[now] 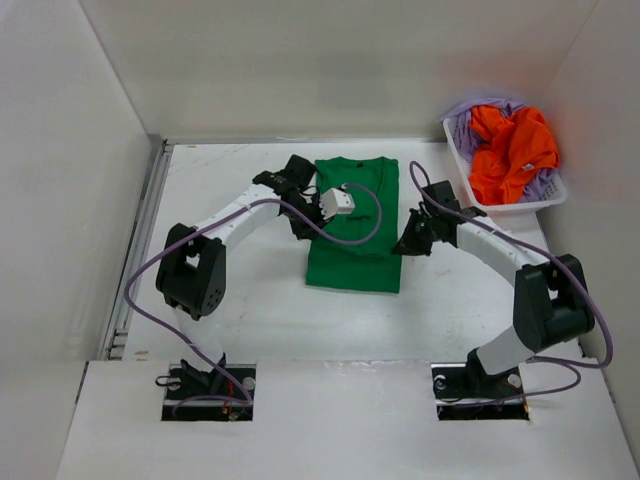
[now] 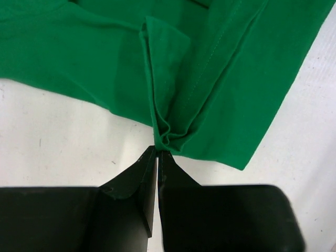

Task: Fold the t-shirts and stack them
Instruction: Fold the folded rectangular tshirt in 1/3 of the way

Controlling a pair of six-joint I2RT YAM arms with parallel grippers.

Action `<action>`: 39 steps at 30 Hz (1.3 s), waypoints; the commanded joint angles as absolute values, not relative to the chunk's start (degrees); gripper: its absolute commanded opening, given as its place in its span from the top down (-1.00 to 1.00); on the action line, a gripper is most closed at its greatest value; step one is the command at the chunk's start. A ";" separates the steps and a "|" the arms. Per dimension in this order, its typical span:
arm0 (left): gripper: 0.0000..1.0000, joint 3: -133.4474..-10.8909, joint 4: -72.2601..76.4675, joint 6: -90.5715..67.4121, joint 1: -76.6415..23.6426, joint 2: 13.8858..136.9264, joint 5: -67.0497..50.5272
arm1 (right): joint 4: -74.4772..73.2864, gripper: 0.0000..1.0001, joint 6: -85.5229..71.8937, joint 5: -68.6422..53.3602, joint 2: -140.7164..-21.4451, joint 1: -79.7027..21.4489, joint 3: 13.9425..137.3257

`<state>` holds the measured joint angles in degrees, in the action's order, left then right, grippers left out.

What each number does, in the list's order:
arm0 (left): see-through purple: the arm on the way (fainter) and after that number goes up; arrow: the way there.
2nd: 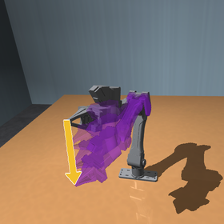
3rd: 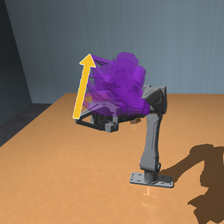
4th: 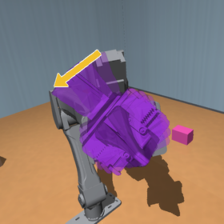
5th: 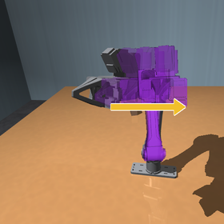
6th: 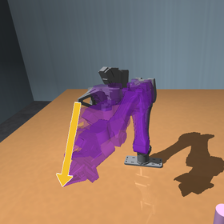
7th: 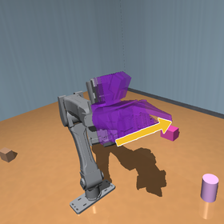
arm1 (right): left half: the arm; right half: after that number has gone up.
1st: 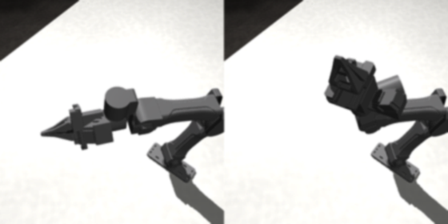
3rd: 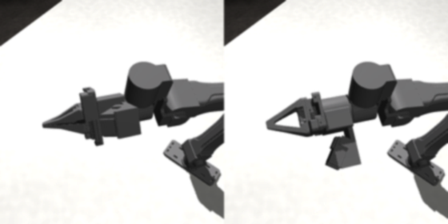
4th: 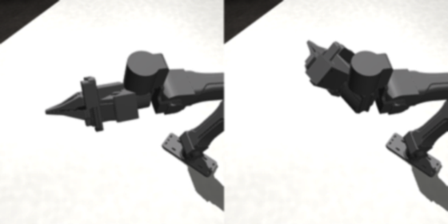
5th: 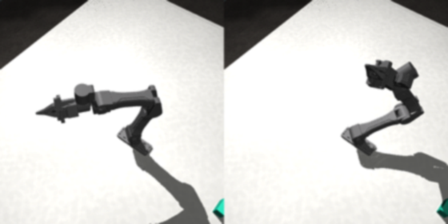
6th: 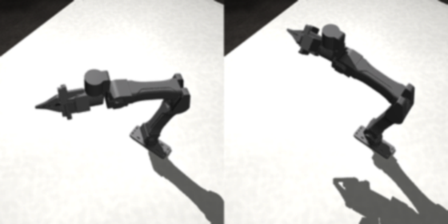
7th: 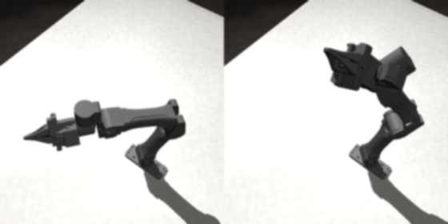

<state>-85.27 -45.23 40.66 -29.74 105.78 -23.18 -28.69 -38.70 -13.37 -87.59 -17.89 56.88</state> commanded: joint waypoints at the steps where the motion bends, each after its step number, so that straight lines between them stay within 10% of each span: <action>1: 0.98 -87.98 -43.16 38.41 -29.49 106.34 -24.52 | -24.52 0.98 -37.53 -14.15 -89.64 -16.57 60.82; 15: 0.84 -87.63 -34.80 36.91 -29.31 111.79 -19.51 | -19.78 0.55 -37.88 -15.90 -102.30 -13.32 68.46; 30: 0.01 -97.21 -29.62 33.13 -22.01 110.58 -10.54 | -18.28 0.07 -34.81 -13.98 -100.39 -9.09 73.93; 39: -0.12 -65.34 -32.87 54.48 -34.30 90.80 -13.98 | -21.45 -0.24 -37.43 -9.67 -86.32 -15.85 54.34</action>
<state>-73.12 -31.35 44.64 -30.20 94.67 -12.36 -20.58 -36.07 -11.44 -89.58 -13.06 58.83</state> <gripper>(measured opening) 0.557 0.613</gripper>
